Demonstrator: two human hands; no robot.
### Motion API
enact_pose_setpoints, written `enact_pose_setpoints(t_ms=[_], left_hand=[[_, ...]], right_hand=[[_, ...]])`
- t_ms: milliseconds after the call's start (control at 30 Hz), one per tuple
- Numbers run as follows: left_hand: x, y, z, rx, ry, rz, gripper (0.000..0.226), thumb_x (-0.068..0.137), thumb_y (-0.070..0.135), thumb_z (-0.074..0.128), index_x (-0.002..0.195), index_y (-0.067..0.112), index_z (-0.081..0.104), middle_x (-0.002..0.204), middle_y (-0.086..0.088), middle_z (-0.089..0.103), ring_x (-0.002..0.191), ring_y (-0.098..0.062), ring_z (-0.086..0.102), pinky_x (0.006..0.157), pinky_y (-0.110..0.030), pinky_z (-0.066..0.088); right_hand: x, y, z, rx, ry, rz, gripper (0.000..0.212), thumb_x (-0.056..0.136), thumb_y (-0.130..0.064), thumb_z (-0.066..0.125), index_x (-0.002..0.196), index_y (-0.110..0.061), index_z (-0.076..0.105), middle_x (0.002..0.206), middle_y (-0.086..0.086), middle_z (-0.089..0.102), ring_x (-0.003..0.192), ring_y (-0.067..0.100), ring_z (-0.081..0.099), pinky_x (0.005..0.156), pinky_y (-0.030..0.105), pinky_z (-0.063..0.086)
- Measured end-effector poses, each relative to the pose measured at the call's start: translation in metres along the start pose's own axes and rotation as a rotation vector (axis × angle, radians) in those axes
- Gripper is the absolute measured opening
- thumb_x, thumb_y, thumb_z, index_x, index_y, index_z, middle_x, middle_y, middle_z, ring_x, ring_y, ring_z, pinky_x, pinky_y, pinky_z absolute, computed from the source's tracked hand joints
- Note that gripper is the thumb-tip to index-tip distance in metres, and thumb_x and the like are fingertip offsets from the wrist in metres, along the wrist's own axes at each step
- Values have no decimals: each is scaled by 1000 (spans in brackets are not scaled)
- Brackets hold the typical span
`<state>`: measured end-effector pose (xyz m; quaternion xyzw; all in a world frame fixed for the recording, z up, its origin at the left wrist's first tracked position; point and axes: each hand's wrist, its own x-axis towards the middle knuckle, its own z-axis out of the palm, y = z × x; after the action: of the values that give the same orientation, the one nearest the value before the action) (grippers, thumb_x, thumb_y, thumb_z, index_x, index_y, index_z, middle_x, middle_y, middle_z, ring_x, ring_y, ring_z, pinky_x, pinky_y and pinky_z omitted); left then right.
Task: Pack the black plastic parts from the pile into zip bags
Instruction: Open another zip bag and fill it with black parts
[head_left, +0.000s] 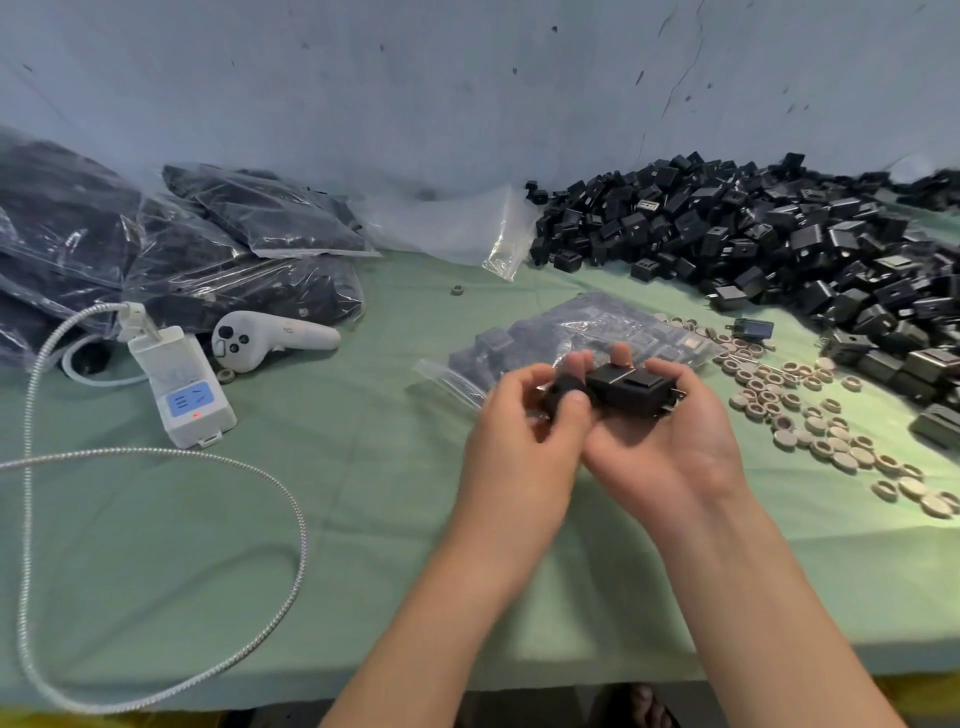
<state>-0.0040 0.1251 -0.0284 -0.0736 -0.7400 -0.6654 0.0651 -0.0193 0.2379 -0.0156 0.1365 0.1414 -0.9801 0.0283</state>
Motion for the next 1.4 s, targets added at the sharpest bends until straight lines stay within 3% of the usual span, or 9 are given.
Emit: enact_pose_setpoints(t_ms=[200, 333, 567, 667, 767, 867, 1033, 1233, 1400], left_hand=[[19, -13, -61, -332, 231, -343, 18, 96, 10, 61, 113, 14, 57, 94, -11, 65, 70, -17, 68, 63, -27, 61], [23, -31, -69, -282, 205, -444, 19, 94, 3, 61, 111, 12, 62, 91, -10, 65, 76, -16, 62, 75, -25, 55], [24, -42, -33, 20, 189, -197, 24, 87, 7, 71, 93, 23, 54, 97, -2, 66, 74, 1, 63, 72, -13, 49], [26, -45, -18, 149, 228, -104, 28, 83, 11, 74, 85, 23, 49, 99, 3, 66, 85, -10, 65, 81, -29, 51], [26, -44, -11, 215, 187, -57, 28, 85, 17, 73, 78, 26, 47, 96, 7, 66, 96, -23, 63, 90, -43, 50], [25, -44, -11, 268, 89, -45, 21, 87, 17, 69, 79, 29, 54, 91, 5, 66, 99, -23, 61, 91, -40, 49], [29, -40, -28, 98, 273, -169, 18, 90, 6, 56, 90, 22, 61, 80, 6, 65, 66, 1, 59, 69, -22, 47], [30, -32, -20, -245, 96, -351, 28, 98, 22, 59, 109, -3, 63, 97, -14, 75, 95, -25, 71, 93, -39, 56], [32, -27, -11, -183, 41, -285, 21, 95, 25, 62, 89, 7, 71, 76, -7, 70, 79, -17, 63, 98, -50, 50]], right_hand=[[3, -26, -5, -71, 225, -172, 8, 91, -4, 57, 84, -7, 57, 94, 16, 57, 93, 17, 57, 60, 22, 58], [10, -34, -10, -598, 335, -331, 23, 92, 1, 50, 106, -14, 59, 91, 8, 57, 71, 12, 58, 48, 17, 50], [14, -26, -25, -1742, 340, -638, 28, 93, -20, 48, 109, -38, 62, 111, 1, 51, 74, 4, 54, 61, 24, 37], [16, -20, -27, -1951, 317, -553, 33, 96, -25, 43, 117, -44, 60, 112, -1, 45, 79, 7, 54, 71, 33, 40], [15, -16, -27, -2055, 313, -548, 33, 98, -27, 42, 121, -45, 58, 114, 0, 43, 90, 23, 57, 80, 38, 46], [13, -15, -26, -2107, 303, -559, 34, 97, -27, 42, 124, -45, 56, 112, -1, 42, 88, 23, 58, 78, 39, 49], [13, -16, -28, -2124, 285, -583, 34, 99, -28, 42, 126, -45, 54, 114, -2, 41, 84, 19, 59, 77, 41, 52], [16, -14, -29, -2121, 286, -601, 36, 98, -27, 41, 127, -43, 54, 115, -2, 41, 88, 22, 58, 75, 38, 49], [17, -12, -32, -2116, 271, -626, 36, 98, -27, 42, 127, -44, 55, 116, -3, 41, 89, 22, 58, 73, 37, 47]])
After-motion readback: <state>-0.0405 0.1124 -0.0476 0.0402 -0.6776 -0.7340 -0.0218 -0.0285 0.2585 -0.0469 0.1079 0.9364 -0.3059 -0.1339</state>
